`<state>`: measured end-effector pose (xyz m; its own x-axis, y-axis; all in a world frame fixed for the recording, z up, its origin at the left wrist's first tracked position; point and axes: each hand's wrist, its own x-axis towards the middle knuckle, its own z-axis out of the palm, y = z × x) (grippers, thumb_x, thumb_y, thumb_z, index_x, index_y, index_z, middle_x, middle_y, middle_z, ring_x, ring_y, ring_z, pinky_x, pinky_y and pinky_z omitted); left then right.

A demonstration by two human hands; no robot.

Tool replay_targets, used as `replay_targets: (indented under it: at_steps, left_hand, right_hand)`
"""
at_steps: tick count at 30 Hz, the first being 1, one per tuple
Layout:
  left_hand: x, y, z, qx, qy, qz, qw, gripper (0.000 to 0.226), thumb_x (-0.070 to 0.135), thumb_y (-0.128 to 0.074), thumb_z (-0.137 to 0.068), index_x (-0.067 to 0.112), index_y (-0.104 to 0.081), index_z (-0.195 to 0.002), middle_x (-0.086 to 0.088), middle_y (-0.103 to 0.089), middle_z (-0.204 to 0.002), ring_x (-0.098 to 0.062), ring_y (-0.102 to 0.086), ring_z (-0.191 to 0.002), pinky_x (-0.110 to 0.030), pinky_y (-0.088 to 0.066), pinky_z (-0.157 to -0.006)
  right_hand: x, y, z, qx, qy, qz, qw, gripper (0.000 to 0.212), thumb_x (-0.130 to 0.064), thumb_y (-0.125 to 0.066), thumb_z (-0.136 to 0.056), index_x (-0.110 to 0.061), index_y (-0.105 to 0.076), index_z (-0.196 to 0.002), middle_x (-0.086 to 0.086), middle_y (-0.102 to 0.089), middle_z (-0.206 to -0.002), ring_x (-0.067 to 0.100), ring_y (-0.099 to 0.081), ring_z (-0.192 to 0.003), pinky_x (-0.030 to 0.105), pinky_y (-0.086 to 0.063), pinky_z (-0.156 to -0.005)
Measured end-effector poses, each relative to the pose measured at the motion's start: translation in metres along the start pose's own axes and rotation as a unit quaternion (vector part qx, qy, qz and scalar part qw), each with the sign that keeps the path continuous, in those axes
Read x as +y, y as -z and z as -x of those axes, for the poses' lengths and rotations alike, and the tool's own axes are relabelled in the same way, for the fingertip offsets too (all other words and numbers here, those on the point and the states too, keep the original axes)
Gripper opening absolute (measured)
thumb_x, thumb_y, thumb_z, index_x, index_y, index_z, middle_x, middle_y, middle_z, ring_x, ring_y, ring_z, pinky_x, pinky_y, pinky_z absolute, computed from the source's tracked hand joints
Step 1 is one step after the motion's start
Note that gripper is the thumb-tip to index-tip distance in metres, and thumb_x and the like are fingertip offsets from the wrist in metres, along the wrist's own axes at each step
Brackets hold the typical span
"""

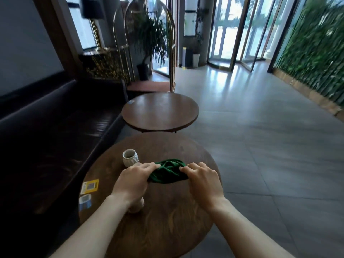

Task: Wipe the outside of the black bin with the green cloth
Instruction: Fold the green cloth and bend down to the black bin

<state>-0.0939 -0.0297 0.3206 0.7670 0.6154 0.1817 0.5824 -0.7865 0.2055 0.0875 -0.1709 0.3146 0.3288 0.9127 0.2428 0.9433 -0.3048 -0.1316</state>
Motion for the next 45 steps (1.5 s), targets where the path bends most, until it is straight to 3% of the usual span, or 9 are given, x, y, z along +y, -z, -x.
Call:
replay_targets:
  at_steps: [11, 22, 33, 38, 45]
  left_hand:
    - [0.024, 0.174, 0.076, 0.123, -0.046, -0.006, 0.991, 0.057, 0.016, -0.062, -0.088, 0.042, -0.054, -0.138, 0.021, -0.056, -0.142, -0.011, -0.055, -0.127, -0.034, -0.05, -0.095]
    - [0.057, 0.248, 0.142, 0.18, -0.059, -0.01, 0.982, 0.054, 0.016, -0.061, -0.091, 0.038, -0.055, -0.139, 0.016, -0.058, -0.142, -0.015, -0.056, -0.125, -0.036, -0.05, -0.097]
    - [0.13, 0.224, 0.212, 0.174, -0.022, -0.021, 0.984, 0.055, 0.017, -0.065, -0.089, 0.039, -0.055, -0.139, 0.018, -0.059, -0.139, -0.013, -0.056, -0.124, -0.037, -0.052, -0.094]
    - [0.162, 0.188, 0.243, 0.129, -0.011, -0.045, 0.991, 0.057, 0.02, -0.063, -0.087, 0.04, -0.053, -0.139, 0.02, -0.057, -0.139, -0.01, -0.054, -0.125, -0.03, -0.048, -0.094]
    - [0.18, 0.147, 0.278, 0.086, 0.003, -0.051, 0.995, 0.055, 0.016, -0.058, -0.092, 0.041, -0.051, -0.14, 0.021, -0.057, -0.139, -0.009, -0.053, -0.127, -0.034, -0.05, -0.092]
  right_hand:
    - [-0.095, 0.169, 0.048, 0.112, 0.017, 0.046, 0.992, 0.052, -0.002, -0.055, -0.093, -0.034, -0.062, -0.133, -0.009, -0.069, -0.115, 0.023, -0.061, -0.102, 0.039, -0.056, -0.072]
    - [-0.131, 0.246, 0.096, 0.183, 0.047, 0.06, 0.98, 0.052, 0.0, -0.054, -0.092, -0.033, -0.064, -0.131, -0.007, -0.07, -0.115, 0.026, -0.063, -0.103, 0.037, -0.053, -0.069]
    - [-0.098, 0.251, 0.181, 0.164, 0.066, 0.034, 0.984, 0.047, -0.002, -0.058, -0.092, -0.03, -0.064, -0.129, -0.006, -0.068, -0.116, 0.024, -0.062, -0.105, 0.036, -0.053, -0.069]
    - [-0.077, 0.226, 0.227, 0.126, 0.058, 0.022, 0.99, 0.045, -0.001, -0.059, -0.09, -0.028, -0.064, -0.126, -0.005, -0.066, -0.11, 0.023, -0.062, -0.102, 0.037, -0.051, -0.066]
    - [-0.065, 0.197, 0.273, 0.083, 0.048, 0.014, 0.995, 0.041, -0.003, -0.062, -0.088, -0.027, -0.067, -0.121, -0.003, -0.067, -0.104, 0.024, -0.064, -0.095, 0.038, -0.054, -0.061]
